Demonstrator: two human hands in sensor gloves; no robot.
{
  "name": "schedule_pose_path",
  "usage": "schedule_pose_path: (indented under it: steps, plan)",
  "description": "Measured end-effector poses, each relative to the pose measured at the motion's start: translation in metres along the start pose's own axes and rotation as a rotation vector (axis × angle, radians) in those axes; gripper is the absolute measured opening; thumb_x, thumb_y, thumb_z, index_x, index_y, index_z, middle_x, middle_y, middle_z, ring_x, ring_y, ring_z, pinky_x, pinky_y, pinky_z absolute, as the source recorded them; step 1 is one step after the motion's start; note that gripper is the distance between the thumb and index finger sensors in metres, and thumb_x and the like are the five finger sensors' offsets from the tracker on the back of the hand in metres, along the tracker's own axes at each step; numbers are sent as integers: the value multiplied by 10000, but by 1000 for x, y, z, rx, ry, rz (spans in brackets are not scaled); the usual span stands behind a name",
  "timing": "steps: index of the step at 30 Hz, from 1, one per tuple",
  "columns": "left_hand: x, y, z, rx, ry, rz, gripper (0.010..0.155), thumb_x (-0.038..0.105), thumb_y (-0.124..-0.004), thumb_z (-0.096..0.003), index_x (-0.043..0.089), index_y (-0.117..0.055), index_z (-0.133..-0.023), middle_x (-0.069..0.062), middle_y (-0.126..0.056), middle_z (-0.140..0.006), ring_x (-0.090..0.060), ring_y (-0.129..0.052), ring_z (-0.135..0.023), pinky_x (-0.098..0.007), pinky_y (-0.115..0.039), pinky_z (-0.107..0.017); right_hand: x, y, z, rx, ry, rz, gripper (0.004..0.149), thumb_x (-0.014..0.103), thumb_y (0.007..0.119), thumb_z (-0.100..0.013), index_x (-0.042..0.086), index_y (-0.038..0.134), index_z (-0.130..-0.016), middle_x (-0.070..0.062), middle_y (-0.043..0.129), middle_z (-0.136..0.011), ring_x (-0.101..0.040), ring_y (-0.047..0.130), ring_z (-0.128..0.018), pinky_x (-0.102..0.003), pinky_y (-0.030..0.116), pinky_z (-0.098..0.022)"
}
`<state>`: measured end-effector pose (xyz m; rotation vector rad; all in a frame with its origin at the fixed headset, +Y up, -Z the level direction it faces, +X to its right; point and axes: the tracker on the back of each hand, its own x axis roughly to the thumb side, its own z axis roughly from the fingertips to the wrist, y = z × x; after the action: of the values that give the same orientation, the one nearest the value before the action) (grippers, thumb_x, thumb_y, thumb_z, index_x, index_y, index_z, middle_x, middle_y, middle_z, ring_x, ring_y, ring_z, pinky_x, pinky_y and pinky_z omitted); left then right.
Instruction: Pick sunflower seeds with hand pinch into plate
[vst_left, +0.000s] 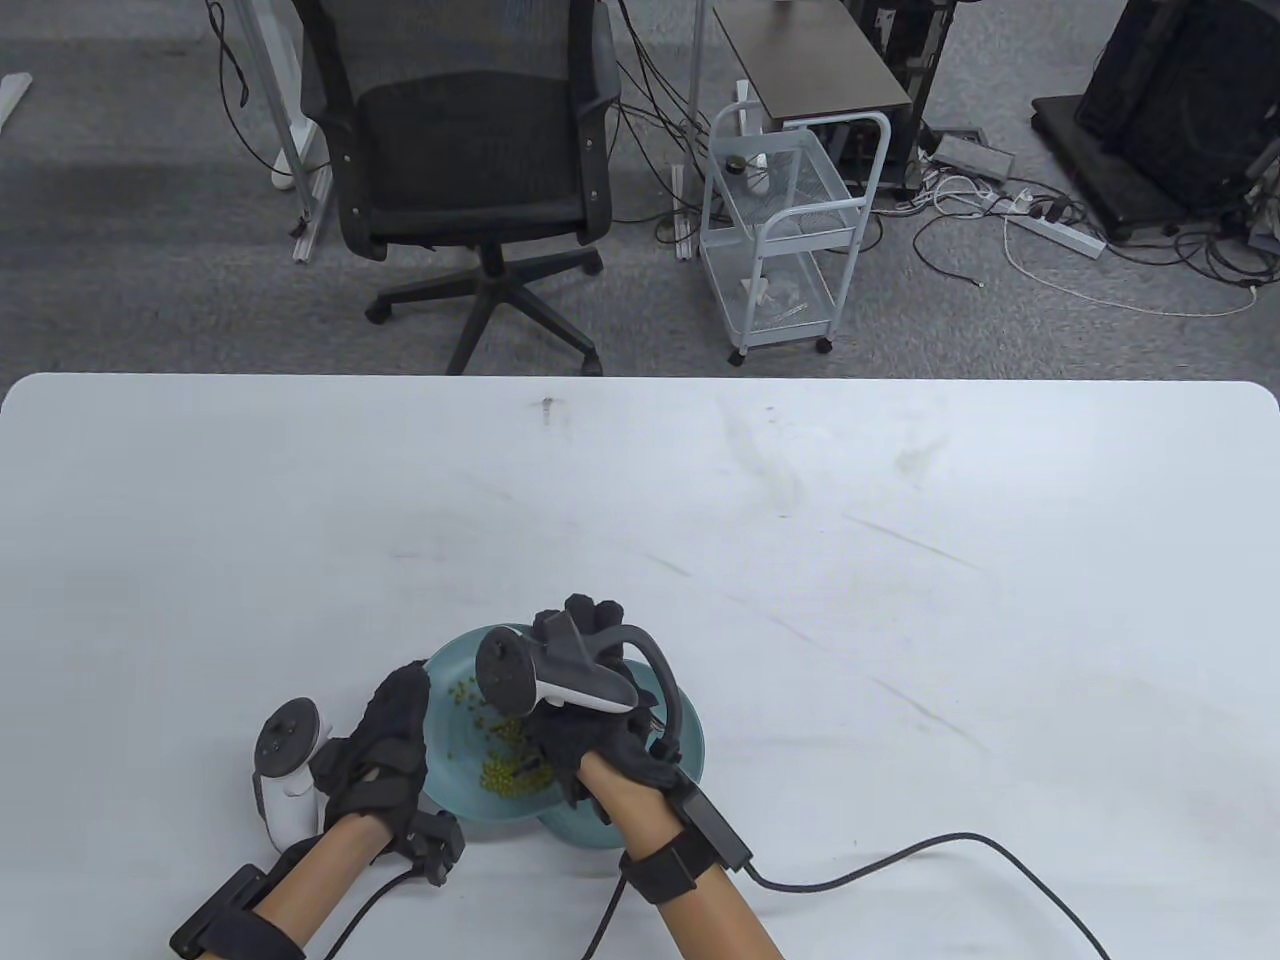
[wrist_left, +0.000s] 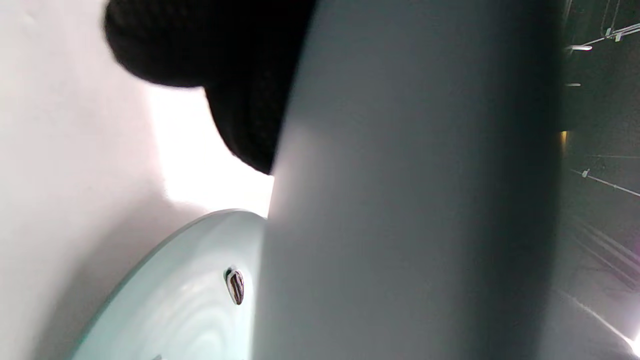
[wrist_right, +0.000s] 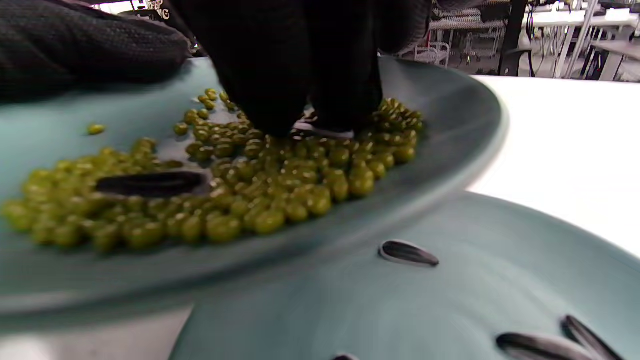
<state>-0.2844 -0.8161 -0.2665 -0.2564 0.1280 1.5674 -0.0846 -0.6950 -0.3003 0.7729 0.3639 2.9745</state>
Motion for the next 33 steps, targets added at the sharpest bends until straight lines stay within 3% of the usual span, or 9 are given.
schedule_pose_path:
  steps: [17,33]
  plan:
    - [0,-5,0,-30,-23,-34,487,488,-525,-630,208,-485,-1026,-96,-862,-773,-223,-1014,-389,-353,-847,-310,-1,5,0,-2,23,8,349,212,899,-536,-75,915,-734,-340,494,-1106,-664,363,-997,-791,298,-660]
    - [0,-5,-1,-27,-17,-26,486,491,-530,-632,215,-489,-1029,-94,-864,-777,-223,-1014,-393,-357,-843,-312,-4,6,0,-7,4,-32,346,183,858,-552,-96,894,-755,-343,467,-1111,-660,351,-1000,-789,293,-662]
